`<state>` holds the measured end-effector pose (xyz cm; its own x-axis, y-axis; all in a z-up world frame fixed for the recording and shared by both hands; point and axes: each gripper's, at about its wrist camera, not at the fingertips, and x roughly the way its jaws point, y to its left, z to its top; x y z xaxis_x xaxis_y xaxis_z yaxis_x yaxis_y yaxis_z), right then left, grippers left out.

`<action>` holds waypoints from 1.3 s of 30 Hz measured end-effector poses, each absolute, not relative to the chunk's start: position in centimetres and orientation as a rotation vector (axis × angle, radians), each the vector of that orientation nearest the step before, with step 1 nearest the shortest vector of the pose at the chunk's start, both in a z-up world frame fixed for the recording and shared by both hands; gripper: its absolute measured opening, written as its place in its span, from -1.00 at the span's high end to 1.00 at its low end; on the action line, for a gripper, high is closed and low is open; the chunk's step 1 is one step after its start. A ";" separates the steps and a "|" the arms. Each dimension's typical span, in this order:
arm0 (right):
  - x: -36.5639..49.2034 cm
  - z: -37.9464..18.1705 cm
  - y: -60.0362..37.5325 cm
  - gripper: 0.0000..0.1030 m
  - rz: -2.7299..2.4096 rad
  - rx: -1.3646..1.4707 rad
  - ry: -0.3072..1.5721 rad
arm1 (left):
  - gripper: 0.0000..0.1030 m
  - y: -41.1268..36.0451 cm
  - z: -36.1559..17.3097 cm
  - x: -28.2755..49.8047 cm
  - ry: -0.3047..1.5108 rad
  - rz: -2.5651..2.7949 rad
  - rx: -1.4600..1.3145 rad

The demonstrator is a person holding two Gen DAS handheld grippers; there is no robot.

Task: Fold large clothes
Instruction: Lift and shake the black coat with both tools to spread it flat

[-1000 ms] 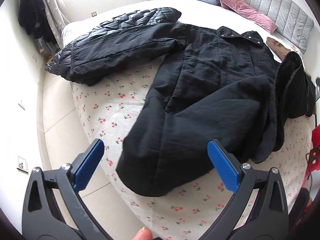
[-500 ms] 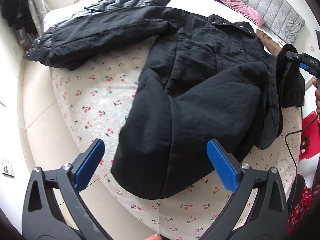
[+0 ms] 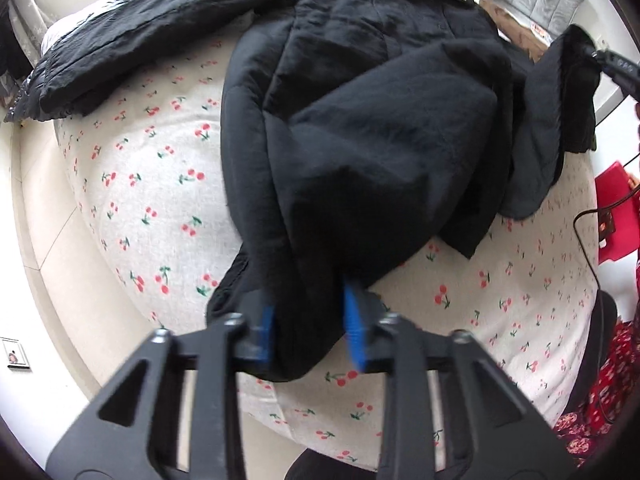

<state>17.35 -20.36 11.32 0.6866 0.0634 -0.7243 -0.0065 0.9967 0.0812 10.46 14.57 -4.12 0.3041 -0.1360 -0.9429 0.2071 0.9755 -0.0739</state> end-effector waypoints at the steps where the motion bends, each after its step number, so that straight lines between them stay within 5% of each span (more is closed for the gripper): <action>1: 16.6 11.8 -21.1 0.81 0.024 0.079 0.796 | 0.69 14.4 -3.8 10.2 1.239 -0.231 0.057; 14: 4.4 18.5 -32.6 0.83 -0.201 0.114 0.592 | 0.83 17.3 11.8 4.5 0.883 -0.514 -0.540; 20: -0.1 19.2 -37.0 0.83 -0.267 0.111 0.608 | 0.80 19.5 9.4 2.1 1.009 -0.342 -0.515; 24: -1.9 14.0 -36.9 0.78 -0.215 0.029 0.851 | 0.61 16.6 3.9 -0.1 1.192 -0.137 -0.190; 26: -3.1 11.3 -36.3 0.56 -0.180 0.003 0.952 | 0.33 15.3 2.7 -1.7 1.200 -0.082 -0.032; 28: -4.8 9.9 -36.0 0.18 -0.168 -0.024 1.006 | -0.38 14.4 2.9 -3.2 1.168 -0.082 0.028; 30: -6.8 10.0 -36.0 -0.18 -0.190 -0.073 0.997 | -0.45 13.4 3.8 -4.2 1.114 -0.121 0.070; 32: -8.0 10.5 -35.6 -0.29 -0.186 -0.100 0.984 | -0.46 11.8 4.4 -4.8 1.091 -0.187 0.113; 39: -10.1 11.8 -34.5 -0.37 -0.138 -0.115 0.954 | -0.52 2.1 1.5 -6.4 1.109 -0.557 0.272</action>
<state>-10.12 -34.48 11.83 0.5710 -0.1682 -0.8035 0.0673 0.9851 -0.1584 -6.40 2.07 1.53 0.3282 -0.2876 -0.8997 0.5506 0.8322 -0.0652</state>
